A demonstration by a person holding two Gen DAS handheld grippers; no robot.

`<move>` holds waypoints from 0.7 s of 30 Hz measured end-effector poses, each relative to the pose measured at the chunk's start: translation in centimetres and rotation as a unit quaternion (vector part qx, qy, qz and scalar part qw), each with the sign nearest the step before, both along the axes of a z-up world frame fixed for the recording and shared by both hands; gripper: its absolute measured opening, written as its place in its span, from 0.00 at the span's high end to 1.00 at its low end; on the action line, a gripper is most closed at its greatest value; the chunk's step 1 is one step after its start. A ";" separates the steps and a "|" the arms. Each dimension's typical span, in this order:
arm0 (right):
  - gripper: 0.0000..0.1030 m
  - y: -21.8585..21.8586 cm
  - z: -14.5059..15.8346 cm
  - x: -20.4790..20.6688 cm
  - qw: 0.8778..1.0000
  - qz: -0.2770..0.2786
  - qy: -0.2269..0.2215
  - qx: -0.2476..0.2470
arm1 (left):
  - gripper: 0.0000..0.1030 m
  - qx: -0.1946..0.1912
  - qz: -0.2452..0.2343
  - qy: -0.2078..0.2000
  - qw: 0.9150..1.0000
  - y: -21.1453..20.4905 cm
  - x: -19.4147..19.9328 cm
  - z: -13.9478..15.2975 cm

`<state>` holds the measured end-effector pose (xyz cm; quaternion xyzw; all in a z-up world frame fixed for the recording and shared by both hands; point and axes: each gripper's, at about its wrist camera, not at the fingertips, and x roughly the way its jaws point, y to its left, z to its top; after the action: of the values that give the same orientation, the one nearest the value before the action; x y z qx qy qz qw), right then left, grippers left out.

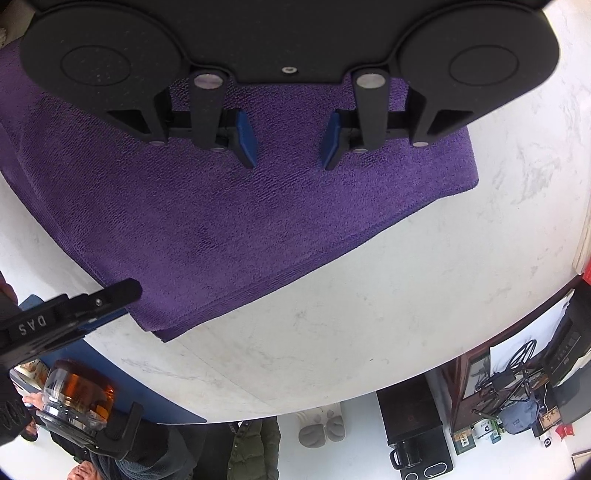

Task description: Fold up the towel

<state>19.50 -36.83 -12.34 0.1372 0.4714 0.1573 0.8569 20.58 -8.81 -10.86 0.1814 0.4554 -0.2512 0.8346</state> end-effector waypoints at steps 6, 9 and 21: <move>0.54 0.0 0.0 1.6 1.000 0.004 -0.007 0.013 | 0.64 -0.002 0.001 -0.001 1.000 0.2 -0.2 0.1; 0.62 0.1 0.2 2.2 1.000 0.007 -0.014 0.014 | 0.63 -0.004 0.003 -0.001 1.000 0.3 -0.3 0.2; 0.98 1.2 0.3 3.0 0.998 0.027 -0.039 -0.034 | 0.62 -0.005 0.054 -0.011 0.998 3.1 -0.8 0.5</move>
<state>22.49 -35.59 -12.09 0.0888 0.4467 0.1698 0.8739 19.83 -5.67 -10.38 0.1550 0.4542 -0.2063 0.8527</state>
